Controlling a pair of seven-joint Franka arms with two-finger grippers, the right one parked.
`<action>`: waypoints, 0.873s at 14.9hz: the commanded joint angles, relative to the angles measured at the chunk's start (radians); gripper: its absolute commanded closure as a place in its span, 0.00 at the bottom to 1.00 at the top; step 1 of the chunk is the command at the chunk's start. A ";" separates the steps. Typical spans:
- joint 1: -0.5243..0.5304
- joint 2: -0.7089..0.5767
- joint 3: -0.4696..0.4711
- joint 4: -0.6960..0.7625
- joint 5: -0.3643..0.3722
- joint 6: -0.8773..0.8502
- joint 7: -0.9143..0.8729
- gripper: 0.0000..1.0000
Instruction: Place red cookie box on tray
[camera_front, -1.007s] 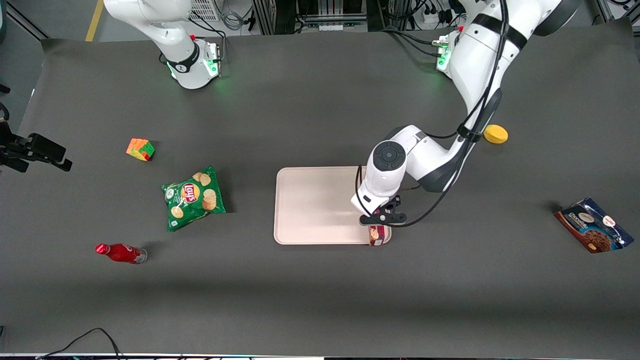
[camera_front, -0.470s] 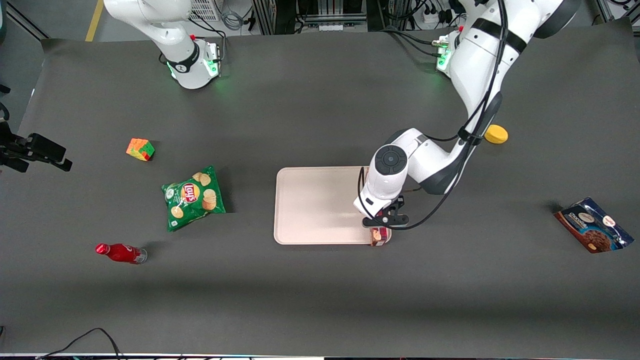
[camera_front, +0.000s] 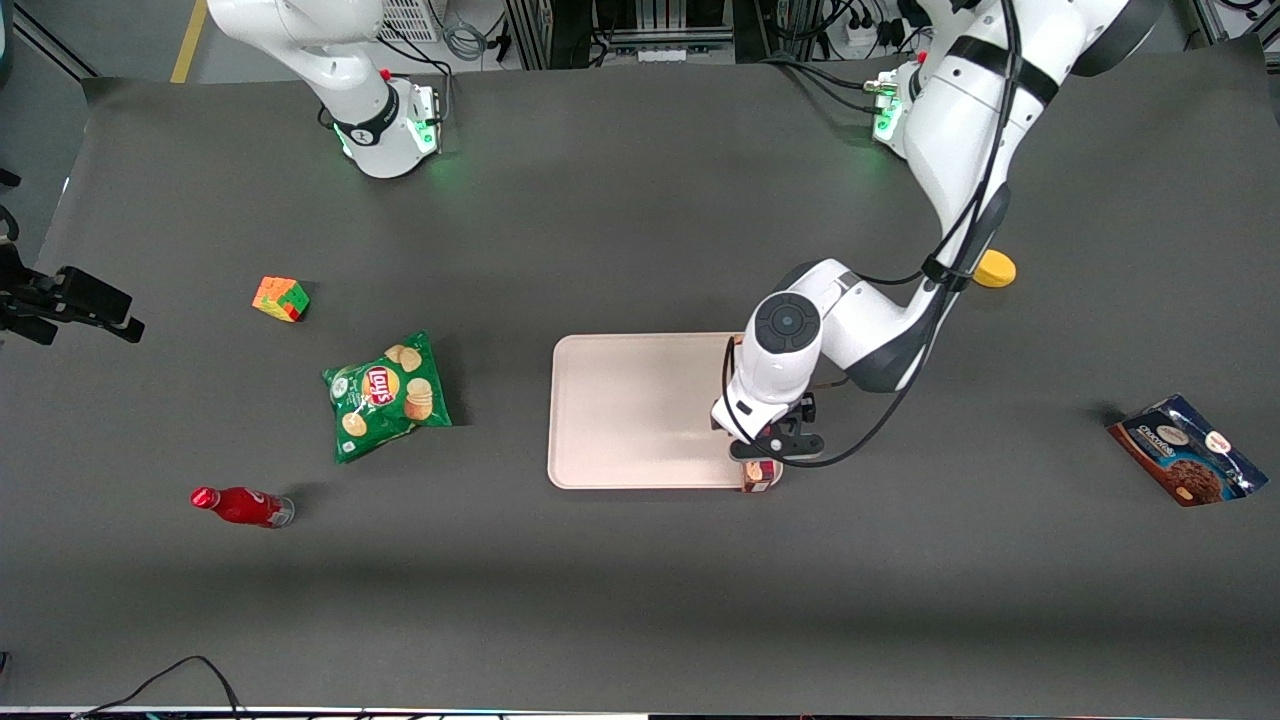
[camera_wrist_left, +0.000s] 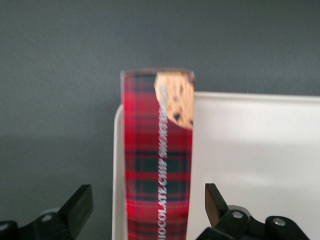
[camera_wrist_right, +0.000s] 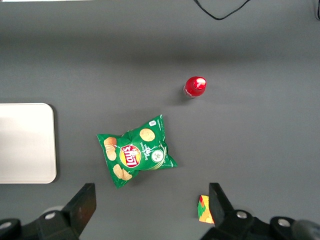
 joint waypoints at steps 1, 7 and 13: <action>0.021 -0.048 -0.003 0.070 -0.010 -0.132 0.039 0.00; 0.075 -0.120 0.000 0.271 -0.241 -0.402 0.247 0.00; 0.165 -0.313 0.143 0.309 -0.321 -0.644 0.593 0.00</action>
